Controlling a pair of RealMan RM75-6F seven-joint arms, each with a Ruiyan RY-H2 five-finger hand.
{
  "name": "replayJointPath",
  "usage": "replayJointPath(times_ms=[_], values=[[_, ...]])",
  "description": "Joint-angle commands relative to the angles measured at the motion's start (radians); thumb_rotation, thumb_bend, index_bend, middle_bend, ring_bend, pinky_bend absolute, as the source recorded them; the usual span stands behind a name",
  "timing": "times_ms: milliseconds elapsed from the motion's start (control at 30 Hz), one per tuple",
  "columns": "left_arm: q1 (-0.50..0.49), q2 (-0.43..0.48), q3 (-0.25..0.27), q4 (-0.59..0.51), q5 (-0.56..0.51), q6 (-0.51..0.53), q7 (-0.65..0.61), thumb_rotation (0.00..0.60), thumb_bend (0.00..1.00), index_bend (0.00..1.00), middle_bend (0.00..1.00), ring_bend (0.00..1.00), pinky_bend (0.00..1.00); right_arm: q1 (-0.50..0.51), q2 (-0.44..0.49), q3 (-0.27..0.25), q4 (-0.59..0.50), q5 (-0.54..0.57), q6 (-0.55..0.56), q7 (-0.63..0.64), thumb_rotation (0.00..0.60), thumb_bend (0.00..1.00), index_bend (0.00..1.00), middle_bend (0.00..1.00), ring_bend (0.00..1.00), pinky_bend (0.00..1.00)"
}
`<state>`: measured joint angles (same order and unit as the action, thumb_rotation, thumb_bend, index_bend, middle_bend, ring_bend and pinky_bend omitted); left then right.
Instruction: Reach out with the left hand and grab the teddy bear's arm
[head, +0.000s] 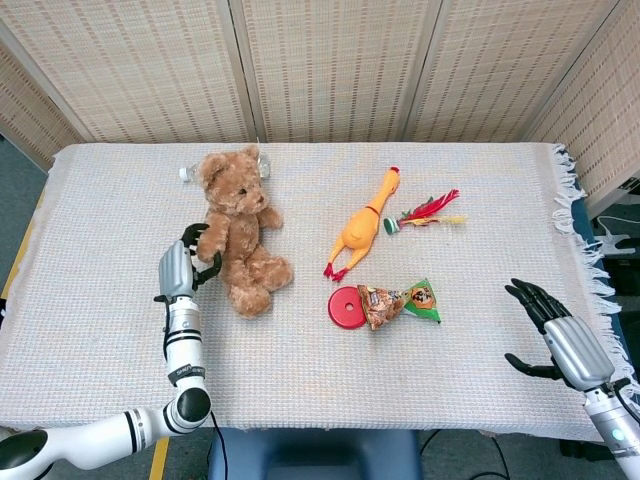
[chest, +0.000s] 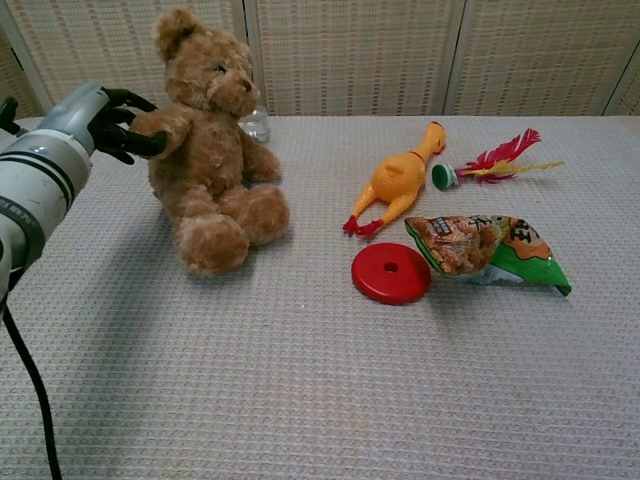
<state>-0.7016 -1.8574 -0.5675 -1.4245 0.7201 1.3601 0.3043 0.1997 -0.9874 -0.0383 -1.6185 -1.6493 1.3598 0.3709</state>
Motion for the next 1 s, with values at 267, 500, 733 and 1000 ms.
replayJointPath(times_ms=[267,500,733,1000], values=[[-0.01,-0.033,0.051,0.106,0.114,0.055,-0.02,0.6,0.54,0.35,0.44,0.35,0.38,0.005,0.0,0.001,-0.002,0.004,-0.01,-0.002,0.6,0.11,0.0,0.0,0.0,0.15],[0.002,-0.032,0.067,0.115,0.083,0.024,0.037,0.6,0.54,0.37,0.45,0.36,0.38,0.006,-0.001,-0.001,-0.003,0.006,-0.014,-0.008,0.6,0.11,0.0,0.0,0.0,0.15],[0.009,-0.011,0.057,0.079,0.044,-0.002,0.075,0.6,0.54,0.39,0.47,0.37,0.39,0.008,-0.003,0.001,-0.004,0.01,-0.018,-0.012,0.6,0.11,0.0,0.0,0.0,0.15],[0.011,-0.032,0.07,0.111,0.109,0.029,0.037,0.6,0.54,0.39,0.47,0.37,0.39,0.008,-0.003,0.0,-0.004,0.009,-0.018,-0.012,0.6,0.11,0.0,0.0,0.0,0.15]])
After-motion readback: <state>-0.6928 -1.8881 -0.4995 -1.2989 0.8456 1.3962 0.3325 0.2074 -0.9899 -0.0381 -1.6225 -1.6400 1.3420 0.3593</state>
